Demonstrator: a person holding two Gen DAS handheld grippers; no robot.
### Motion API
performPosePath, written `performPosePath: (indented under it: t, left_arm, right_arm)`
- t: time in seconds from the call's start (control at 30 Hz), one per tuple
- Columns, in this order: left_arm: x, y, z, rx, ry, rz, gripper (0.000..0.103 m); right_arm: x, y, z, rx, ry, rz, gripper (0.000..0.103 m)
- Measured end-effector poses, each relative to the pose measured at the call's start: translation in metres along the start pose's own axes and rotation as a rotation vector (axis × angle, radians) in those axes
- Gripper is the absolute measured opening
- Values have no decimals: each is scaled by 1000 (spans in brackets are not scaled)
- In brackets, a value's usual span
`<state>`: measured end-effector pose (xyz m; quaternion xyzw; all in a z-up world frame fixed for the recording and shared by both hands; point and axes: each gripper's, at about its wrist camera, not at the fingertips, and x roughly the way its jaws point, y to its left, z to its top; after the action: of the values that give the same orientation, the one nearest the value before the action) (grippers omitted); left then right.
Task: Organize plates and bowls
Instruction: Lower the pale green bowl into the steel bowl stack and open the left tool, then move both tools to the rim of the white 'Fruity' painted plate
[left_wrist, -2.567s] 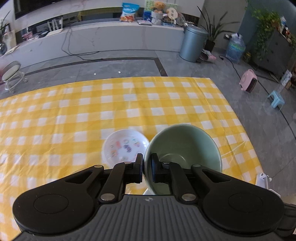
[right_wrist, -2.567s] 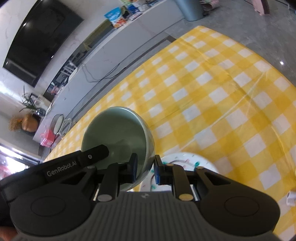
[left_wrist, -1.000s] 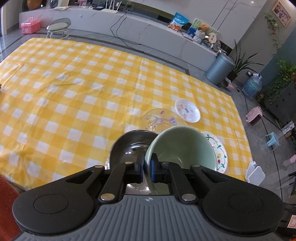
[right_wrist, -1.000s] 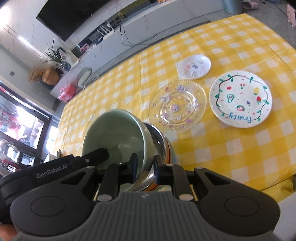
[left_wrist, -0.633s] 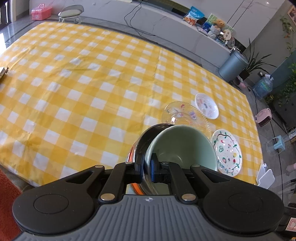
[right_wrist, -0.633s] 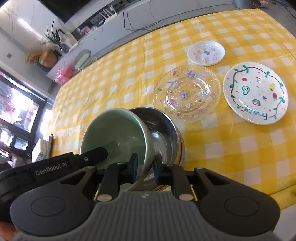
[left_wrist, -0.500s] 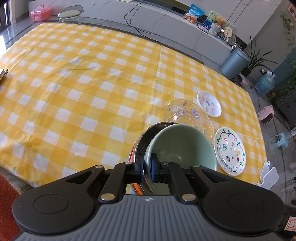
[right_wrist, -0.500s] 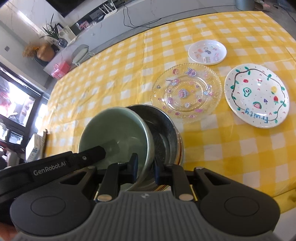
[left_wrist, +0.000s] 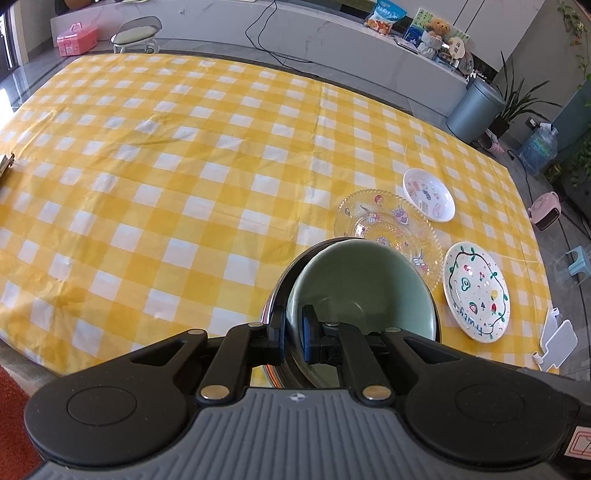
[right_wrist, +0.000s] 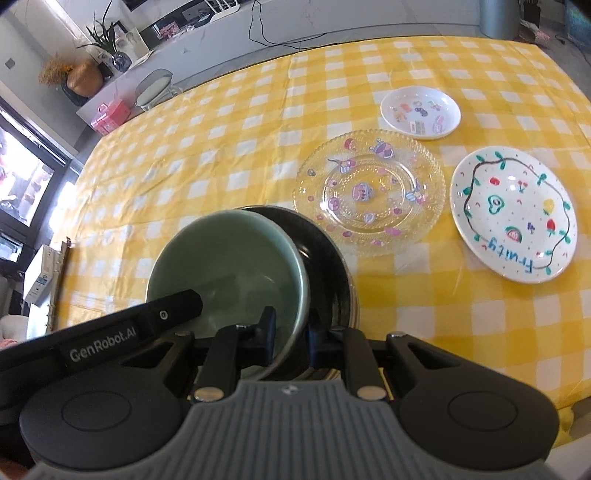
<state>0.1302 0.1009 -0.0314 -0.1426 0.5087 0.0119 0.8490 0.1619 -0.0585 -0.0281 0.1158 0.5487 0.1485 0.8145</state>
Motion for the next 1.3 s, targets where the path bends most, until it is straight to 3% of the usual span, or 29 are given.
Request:
performPosePath:
  t: [0.33, 0.63, 0.7, 0.97, 1.3]
  left_arm:
    - [0, 0, 3, 3, 7, 0, 10]
    - [1, 2, 5, -15, 21, -19, 13]
    - [-1, 1, 5, -5, 7, -18, 13]
    - [-11, 0, 5, 6, -32, -22, 14]
    - [-37, -12, 7, 42, -118, -45, 22]
  right_arm:
    - [2, 3, 4, -51, 12, -26, 16]
    - [-8, -2, 9, -8, 32, 27, 29]
    - [-16, -4, 10, 1, 3, 20, 38]
    - [-34, -12, 10, 24, -43, 53, 39]
    - [-67, -20, 5, 8, -137, 47, 50]
